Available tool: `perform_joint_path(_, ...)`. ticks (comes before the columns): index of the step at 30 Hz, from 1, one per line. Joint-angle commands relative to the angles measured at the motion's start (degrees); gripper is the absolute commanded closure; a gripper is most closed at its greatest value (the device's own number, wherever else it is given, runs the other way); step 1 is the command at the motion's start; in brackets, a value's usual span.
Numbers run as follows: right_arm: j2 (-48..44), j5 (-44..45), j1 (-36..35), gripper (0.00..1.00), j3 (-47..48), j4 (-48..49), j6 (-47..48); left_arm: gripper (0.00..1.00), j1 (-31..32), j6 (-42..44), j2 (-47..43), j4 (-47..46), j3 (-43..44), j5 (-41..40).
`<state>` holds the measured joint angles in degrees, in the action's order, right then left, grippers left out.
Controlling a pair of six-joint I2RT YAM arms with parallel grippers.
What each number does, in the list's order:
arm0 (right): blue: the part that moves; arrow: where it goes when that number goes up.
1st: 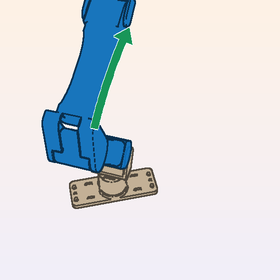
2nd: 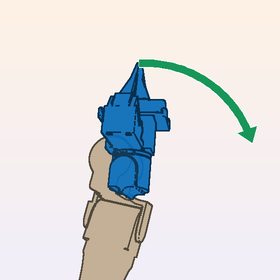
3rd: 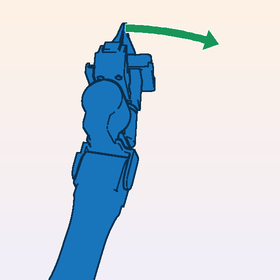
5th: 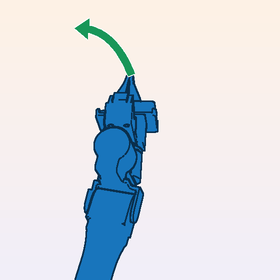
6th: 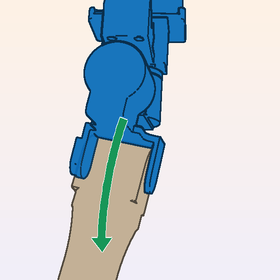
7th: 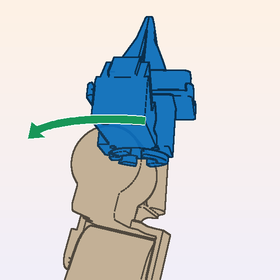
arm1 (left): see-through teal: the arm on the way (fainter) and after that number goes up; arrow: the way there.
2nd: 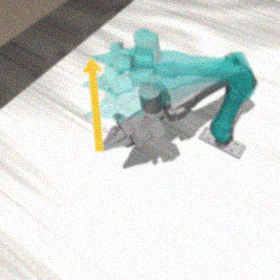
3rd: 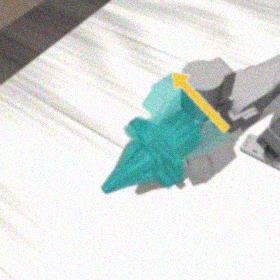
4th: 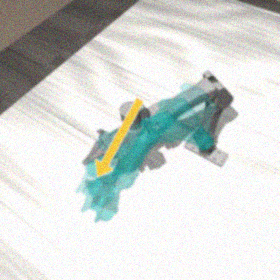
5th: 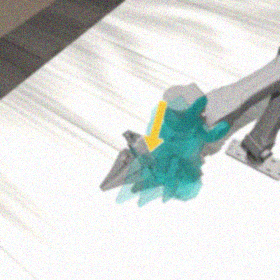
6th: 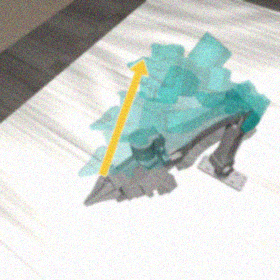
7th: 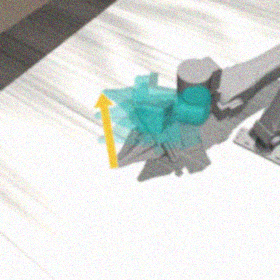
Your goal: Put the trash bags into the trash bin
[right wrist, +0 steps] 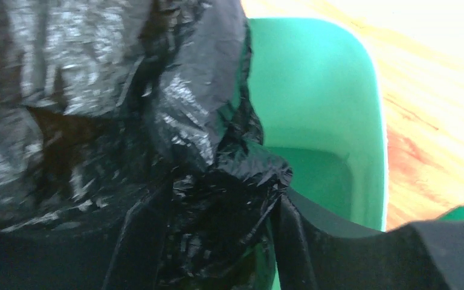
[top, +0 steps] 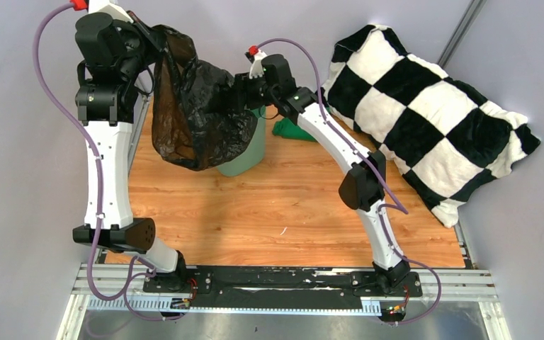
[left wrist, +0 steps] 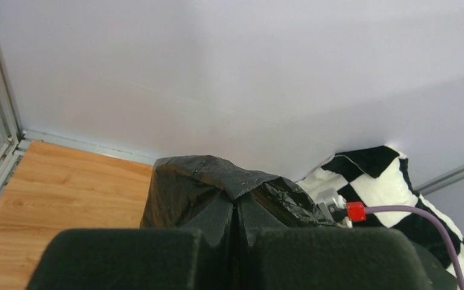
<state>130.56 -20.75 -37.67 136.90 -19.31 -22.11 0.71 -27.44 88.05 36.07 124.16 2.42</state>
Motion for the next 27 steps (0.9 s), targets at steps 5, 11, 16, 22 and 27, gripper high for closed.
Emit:
perform_joint_path(5,-6.33,3.43,-1.3,0.24,2.26,-3.98,2.4,1.0,-0.45,1.13,2.56,-0.73,-0.26,-0.22)
perform_joint_path(11,-8.68,3.01,-1.3,0.17,1.83,-5.28,3.38,1.0,-0.45,0.97,2.66,-1.0,-1.57,0.31)
perform_joint_path(16,-9.3,5.79,-1.35,0.15,2.99,-10.75,5.29,1.0,-0.45,1.49,2.18,-0.92,-1.79,-0.45)
perform_joint_path(22,-12.42,12.63,-1.93,0.15,-2.33,-13.07,9.98,1.0,-0.45,1.89,1.81,-0.58,-1.83,-1.93)
perform_joint_path(27,-13.74,17.72,-2.89,0.15,-1.27,-16.25,14.18,1.0,-0.45,1.54,1.61,-0.17,-1.37,-2.33)
